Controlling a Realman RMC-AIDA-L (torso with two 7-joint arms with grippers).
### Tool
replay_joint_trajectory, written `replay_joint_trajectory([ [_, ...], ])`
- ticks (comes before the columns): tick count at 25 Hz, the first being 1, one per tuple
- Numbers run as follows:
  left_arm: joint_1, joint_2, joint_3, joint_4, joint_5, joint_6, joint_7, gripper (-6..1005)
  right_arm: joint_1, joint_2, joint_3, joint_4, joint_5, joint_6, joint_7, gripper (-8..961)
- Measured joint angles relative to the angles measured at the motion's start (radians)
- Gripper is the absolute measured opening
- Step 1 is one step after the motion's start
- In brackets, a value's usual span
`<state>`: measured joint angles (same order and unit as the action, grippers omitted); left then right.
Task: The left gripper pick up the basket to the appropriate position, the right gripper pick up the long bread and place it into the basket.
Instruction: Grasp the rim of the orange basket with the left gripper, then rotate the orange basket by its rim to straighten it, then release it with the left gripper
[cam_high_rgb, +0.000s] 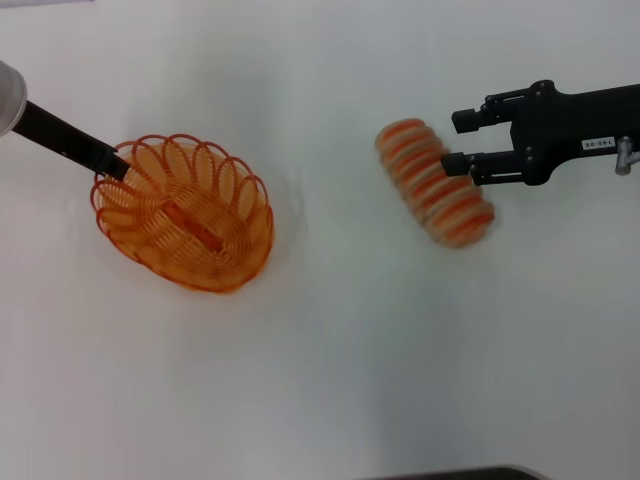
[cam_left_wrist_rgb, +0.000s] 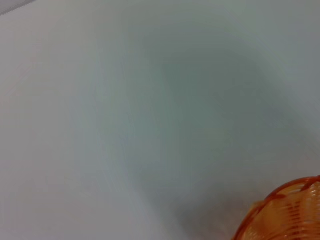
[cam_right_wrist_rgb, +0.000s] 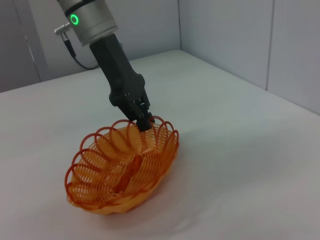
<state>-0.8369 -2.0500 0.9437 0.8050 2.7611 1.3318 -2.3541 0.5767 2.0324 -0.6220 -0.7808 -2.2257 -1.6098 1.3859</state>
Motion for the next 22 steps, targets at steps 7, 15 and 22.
replay_joint_trajectory([
  [7, 0.005, 0.000, -0.010, 0.015, -0.005, 0.010, 0.000, 115, -0.003, 0.000, 0.001, 0.000, 0.001, 0.001, -0.001, 617],
  [15, 0.007, -0.006, -0.152, 0.076, -0.018, 0.059, 0.003, 77, -0.006, 0.001, 0.028, -0.003, 0.008, -0.009, -0.007, 617],
  [22, 0.000, 0.013, -0.249, 0.106, -0.069, 0.111, -0.123, 64, -0.010, 0.002, 0.030, -0.007, 0.038, -0.019, -0.033, 617],
])
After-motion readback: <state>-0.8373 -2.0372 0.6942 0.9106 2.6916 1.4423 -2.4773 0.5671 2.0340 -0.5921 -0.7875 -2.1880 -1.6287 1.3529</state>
